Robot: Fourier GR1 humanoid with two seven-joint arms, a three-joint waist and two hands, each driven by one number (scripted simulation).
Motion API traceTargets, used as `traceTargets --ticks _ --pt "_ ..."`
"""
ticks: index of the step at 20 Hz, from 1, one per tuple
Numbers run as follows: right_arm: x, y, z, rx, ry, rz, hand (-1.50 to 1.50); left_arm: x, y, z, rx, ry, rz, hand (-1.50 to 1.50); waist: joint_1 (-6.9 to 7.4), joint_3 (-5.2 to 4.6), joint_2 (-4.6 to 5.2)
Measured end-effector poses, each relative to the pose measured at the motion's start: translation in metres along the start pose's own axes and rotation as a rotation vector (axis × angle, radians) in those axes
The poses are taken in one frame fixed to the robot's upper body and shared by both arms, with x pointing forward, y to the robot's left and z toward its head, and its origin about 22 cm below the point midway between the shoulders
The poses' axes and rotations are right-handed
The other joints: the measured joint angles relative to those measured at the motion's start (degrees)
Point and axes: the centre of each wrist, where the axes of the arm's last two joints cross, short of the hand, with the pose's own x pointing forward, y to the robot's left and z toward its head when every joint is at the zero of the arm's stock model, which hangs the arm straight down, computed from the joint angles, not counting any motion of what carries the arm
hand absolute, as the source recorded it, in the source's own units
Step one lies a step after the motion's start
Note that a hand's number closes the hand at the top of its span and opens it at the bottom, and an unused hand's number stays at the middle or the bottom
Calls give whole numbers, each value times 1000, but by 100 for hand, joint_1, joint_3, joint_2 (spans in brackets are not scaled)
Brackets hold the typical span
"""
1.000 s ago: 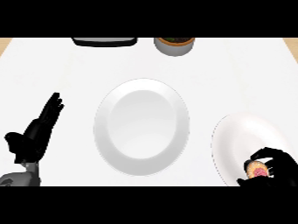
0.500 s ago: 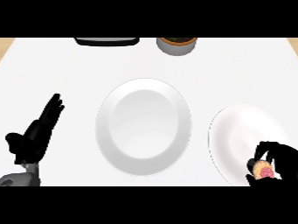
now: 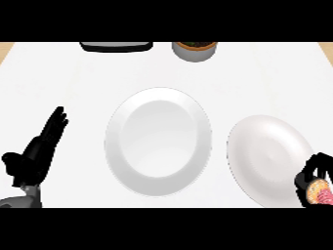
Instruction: Pick the cupcake from the plate and place it in the plate
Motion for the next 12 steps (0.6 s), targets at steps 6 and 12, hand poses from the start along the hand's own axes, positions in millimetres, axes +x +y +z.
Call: traceTargets --ticks 6,12 --pt "29 -36 17 -147 -106 -28 150 3 -8 -2 0 -1 3 0 -18 -1 -3" --pt "67 -64 25 -271 -180 -67 150 1 -10 -5 -6 -2 7 0 6 -3 5"
